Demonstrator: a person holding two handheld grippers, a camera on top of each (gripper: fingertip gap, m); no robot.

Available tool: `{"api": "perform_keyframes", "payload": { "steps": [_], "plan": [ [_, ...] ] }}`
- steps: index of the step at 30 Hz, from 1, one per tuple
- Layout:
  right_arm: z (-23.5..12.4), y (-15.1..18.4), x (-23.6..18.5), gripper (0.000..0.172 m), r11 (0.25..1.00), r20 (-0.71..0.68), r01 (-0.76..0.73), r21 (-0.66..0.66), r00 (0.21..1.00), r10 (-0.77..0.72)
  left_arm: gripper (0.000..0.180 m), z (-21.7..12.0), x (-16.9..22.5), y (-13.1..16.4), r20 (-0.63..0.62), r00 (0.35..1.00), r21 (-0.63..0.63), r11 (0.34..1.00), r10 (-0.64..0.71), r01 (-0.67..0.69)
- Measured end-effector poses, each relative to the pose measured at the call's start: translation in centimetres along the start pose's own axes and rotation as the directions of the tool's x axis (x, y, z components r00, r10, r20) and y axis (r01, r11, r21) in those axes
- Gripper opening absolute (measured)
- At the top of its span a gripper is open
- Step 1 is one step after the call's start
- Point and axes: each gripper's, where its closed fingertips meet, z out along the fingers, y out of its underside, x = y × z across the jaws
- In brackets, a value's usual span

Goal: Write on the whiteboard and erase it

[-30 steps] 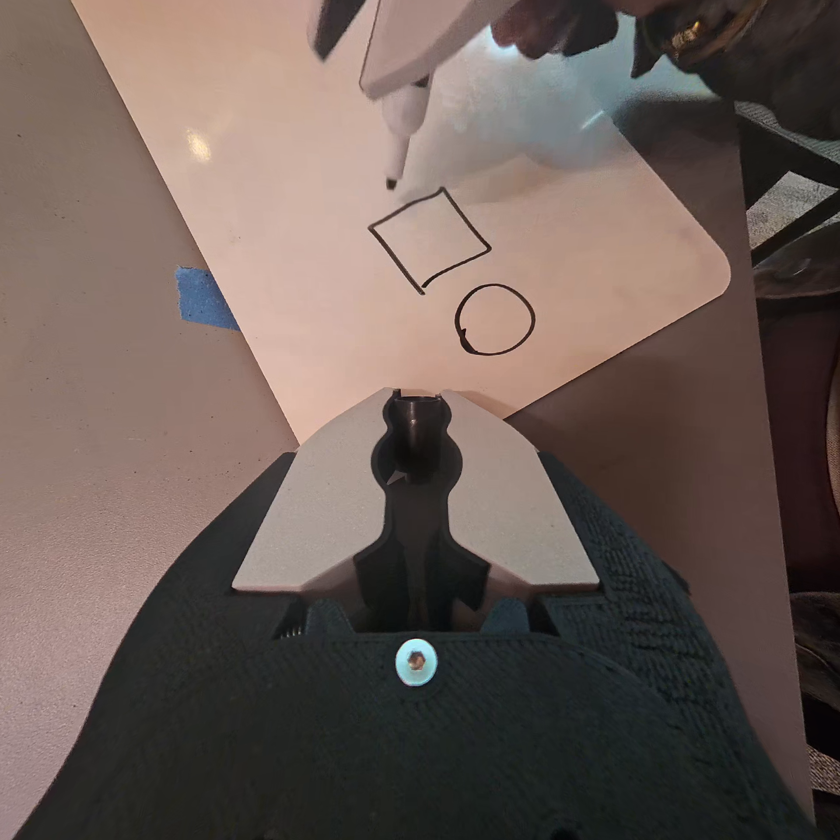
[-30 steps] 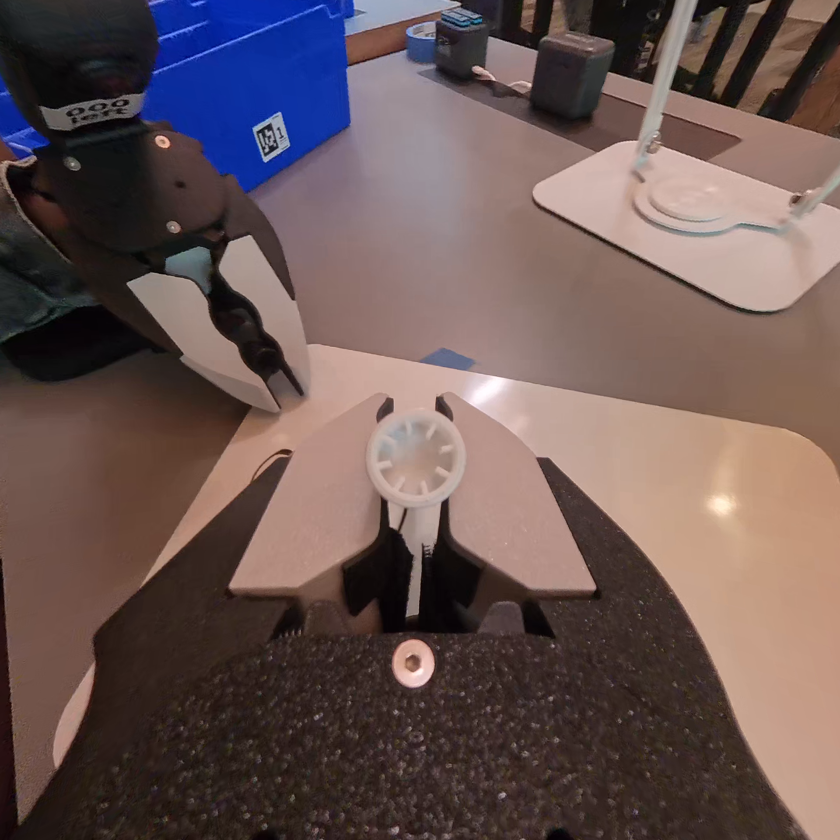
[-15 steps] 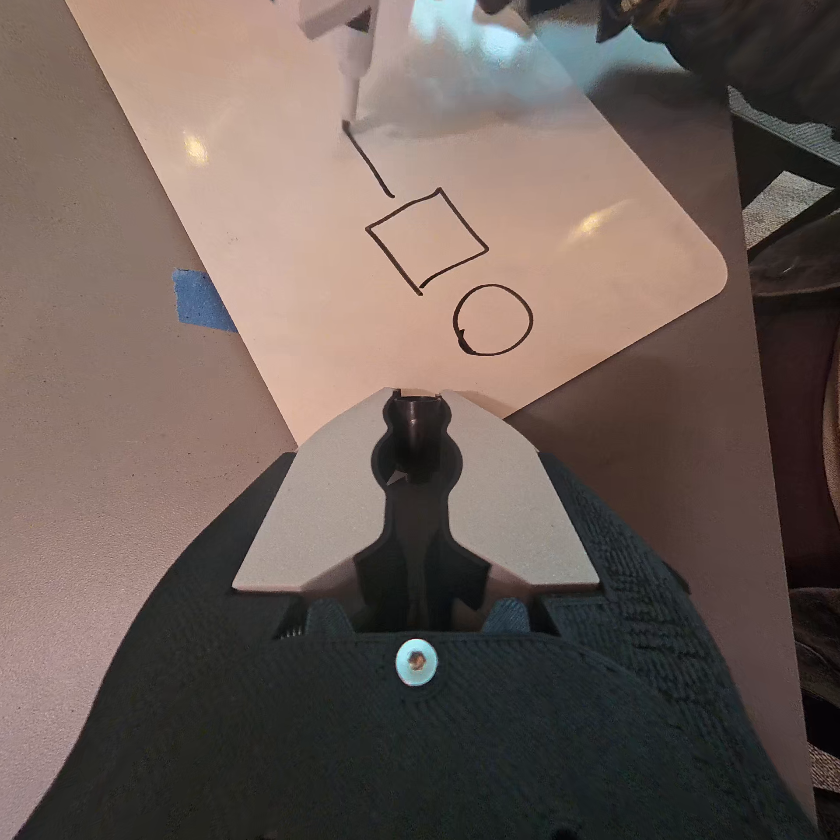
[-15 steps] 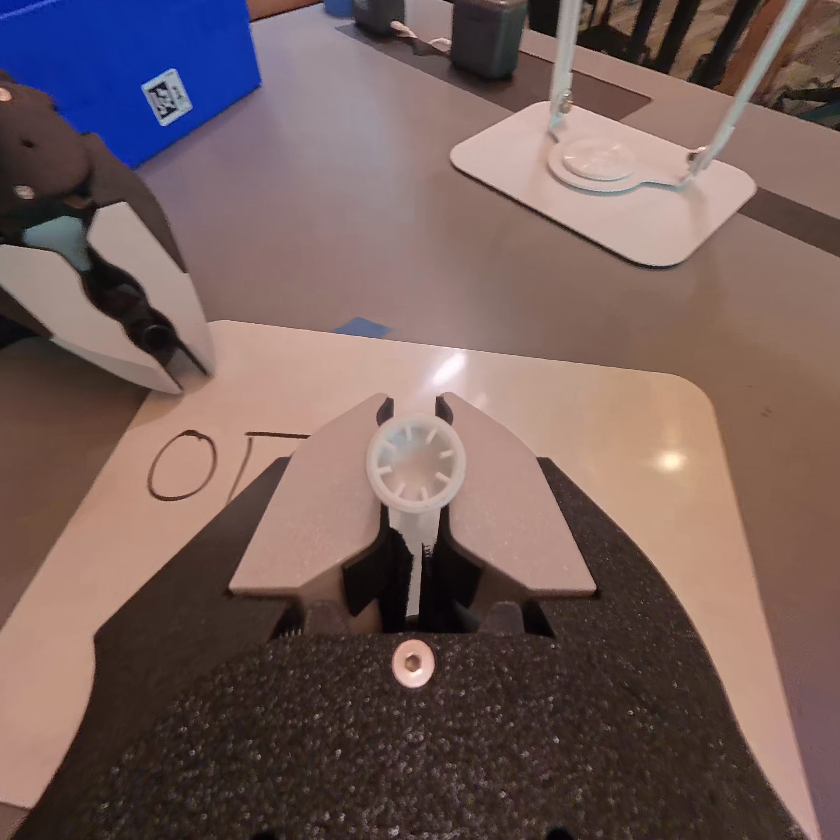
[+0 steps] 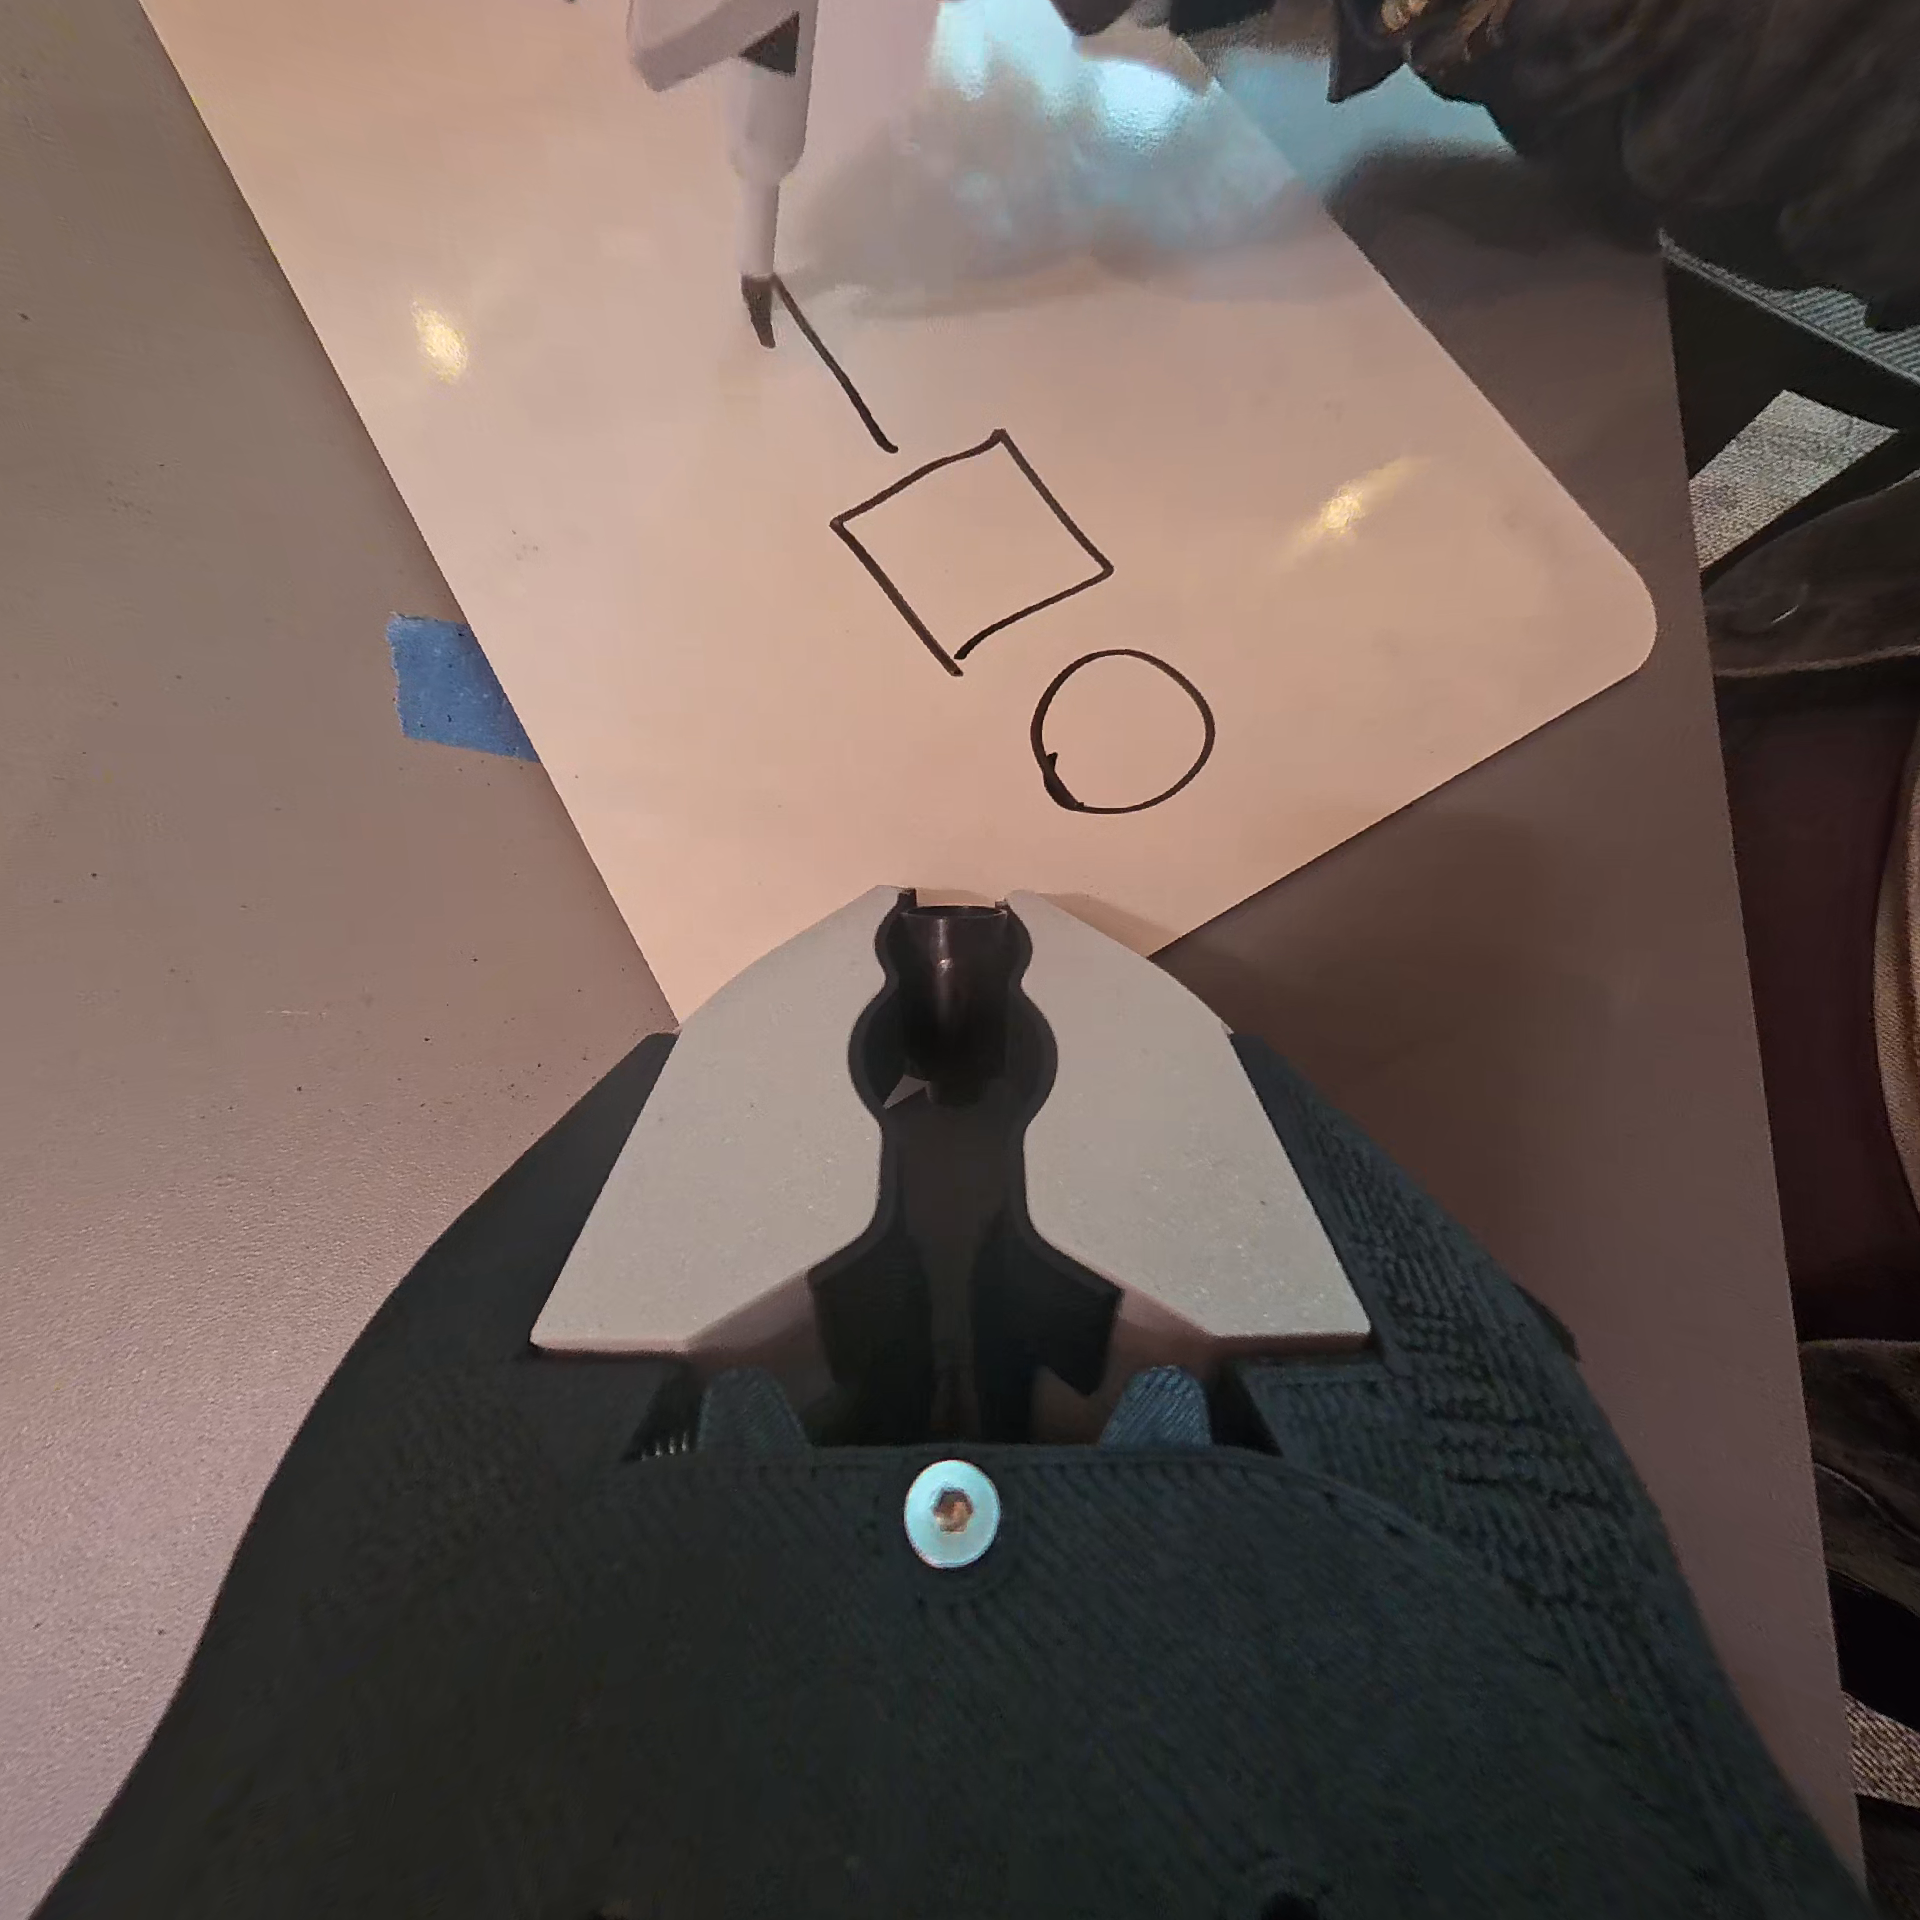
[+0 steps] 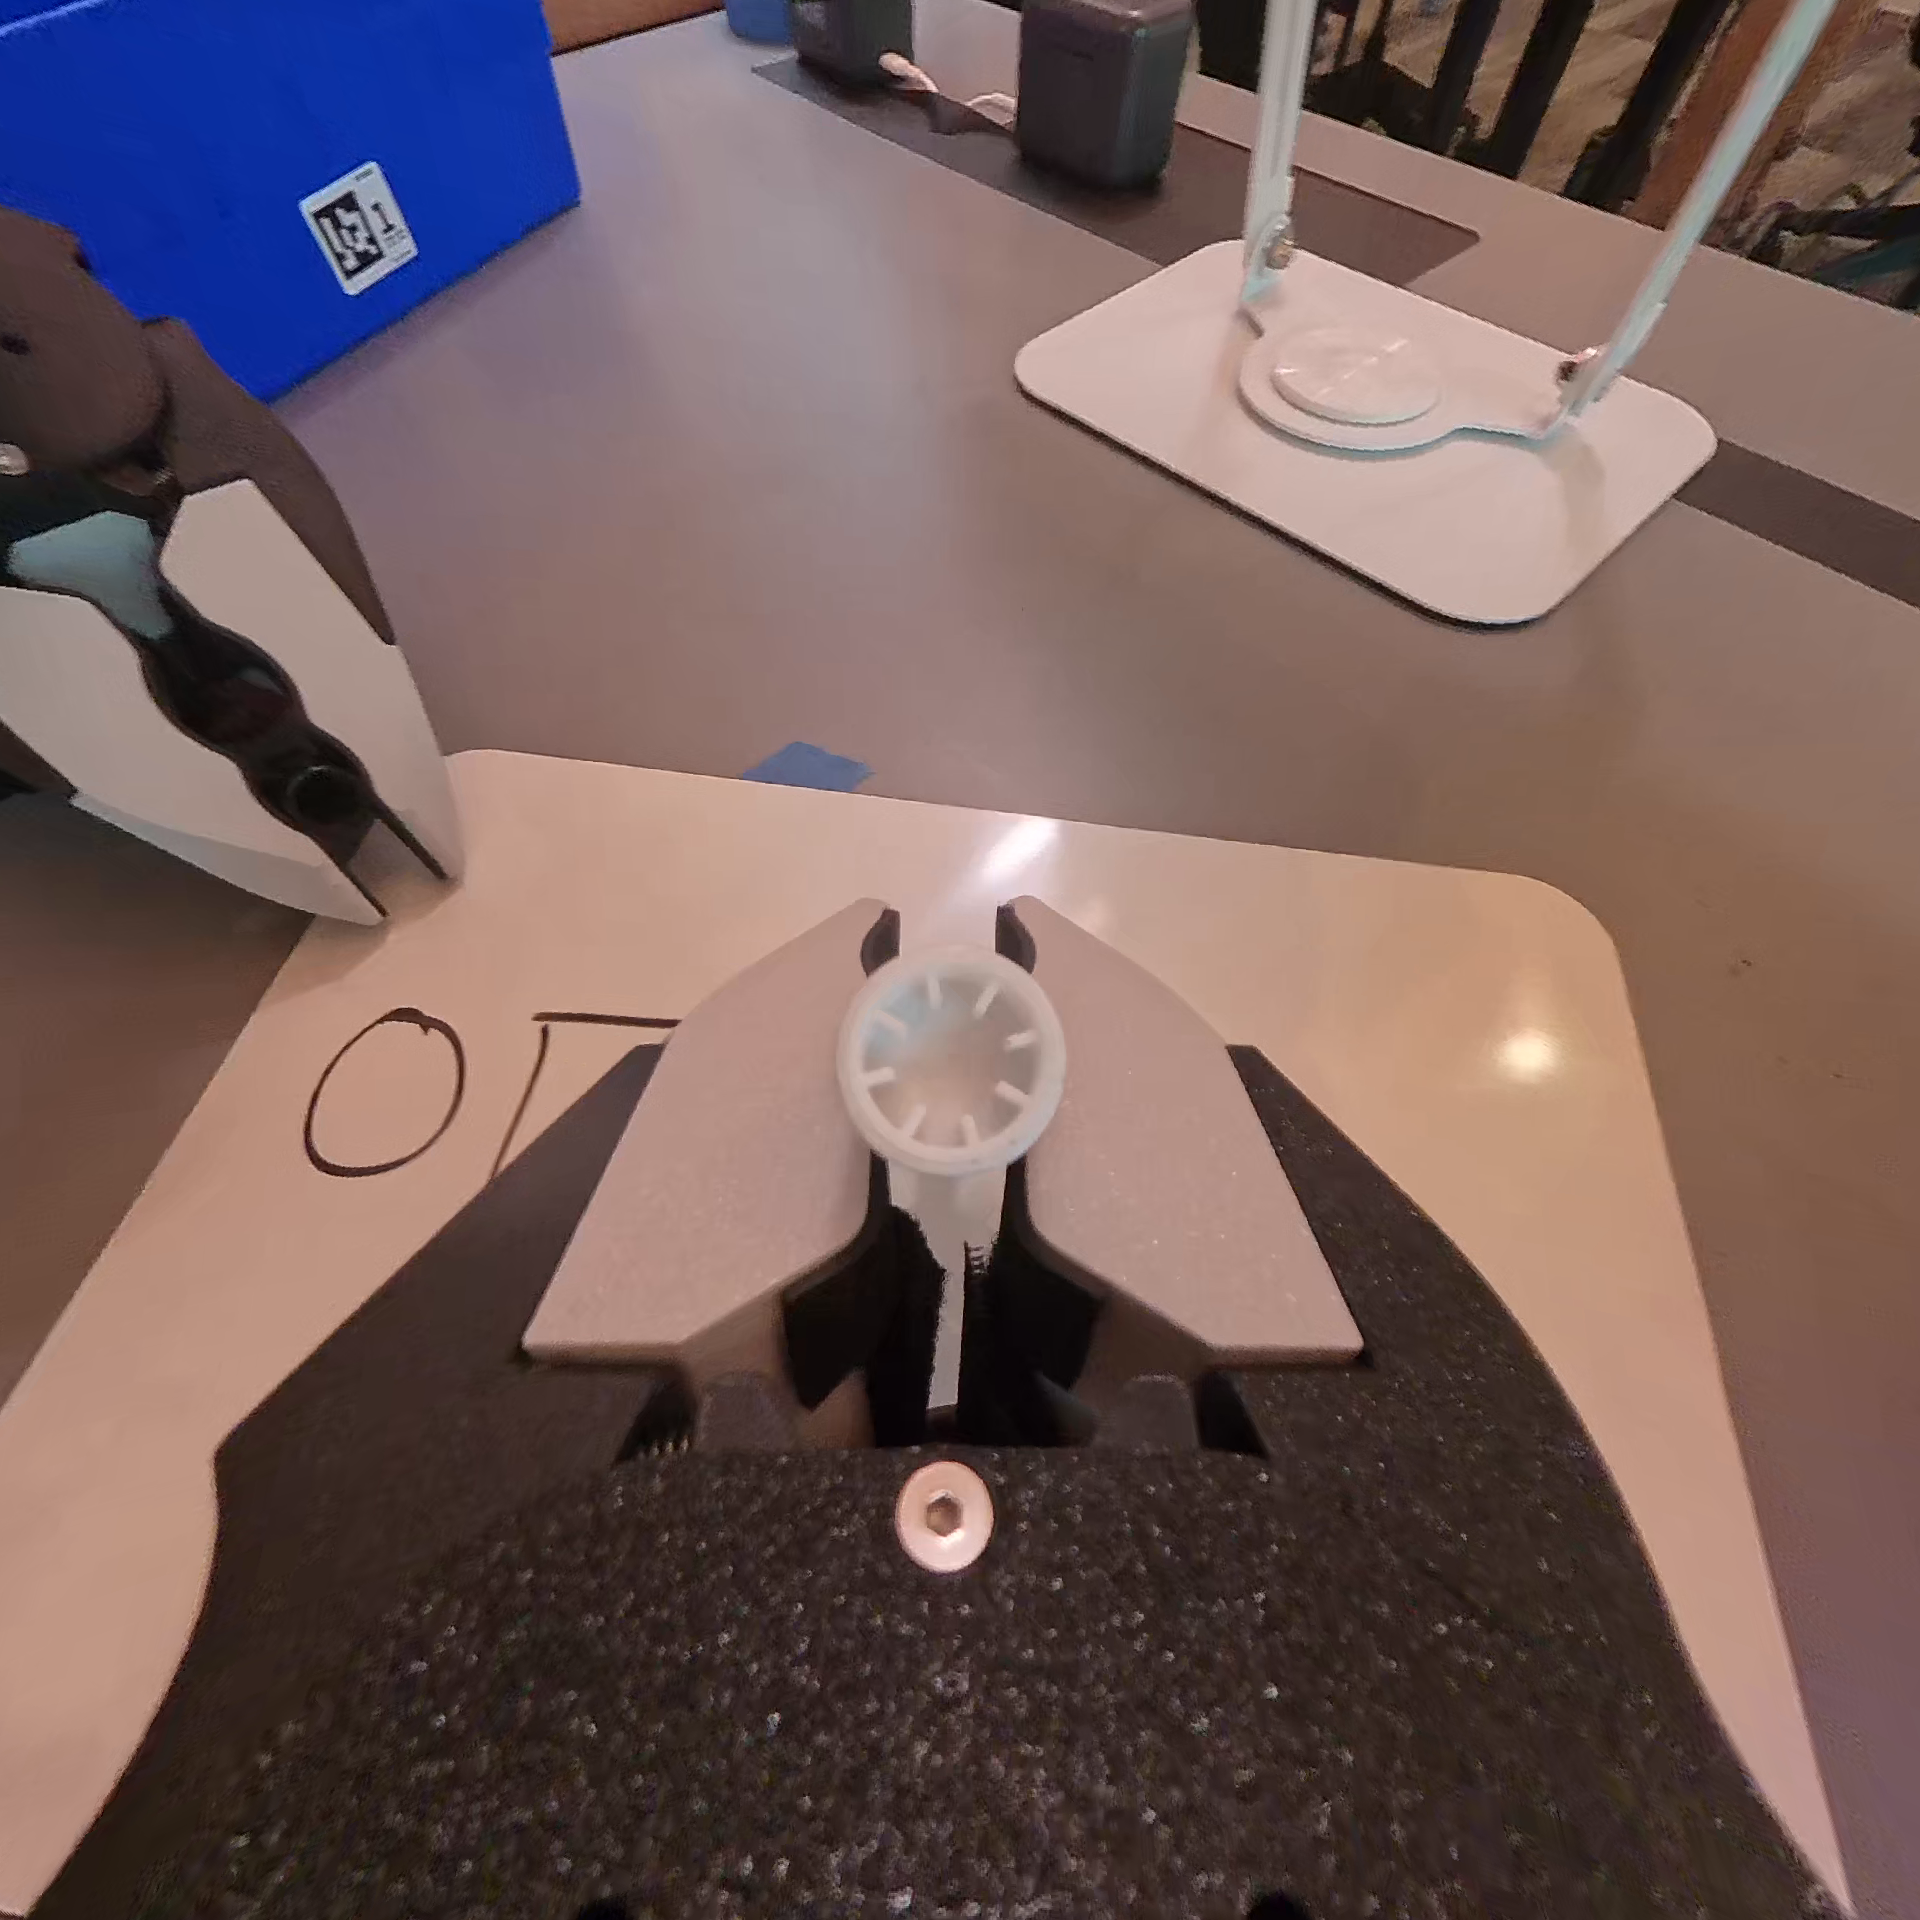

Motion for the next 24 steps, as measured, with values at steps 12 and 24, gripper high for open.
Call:
{"api": "perform_keyframes", "payload": {
  "steps": [12,24],
  "plan": [
    [-1.9,0.8,-0.8,0.019,1.0,-0.015,-0.011,-0.017,1.0,0.011,0.015,0.0,0.1,0.0,0.0,1.0,-0.001,1.0,0.005,-0.005],
    [1.1,-0.9,4.0,0.019,0.999,-0.044,-0.032,0.004,0.999,0.032,0.015,0.0,0.1,0.0,-0.008,1.0,0.001,1.0,-0.003,0.003]
  ]
}}
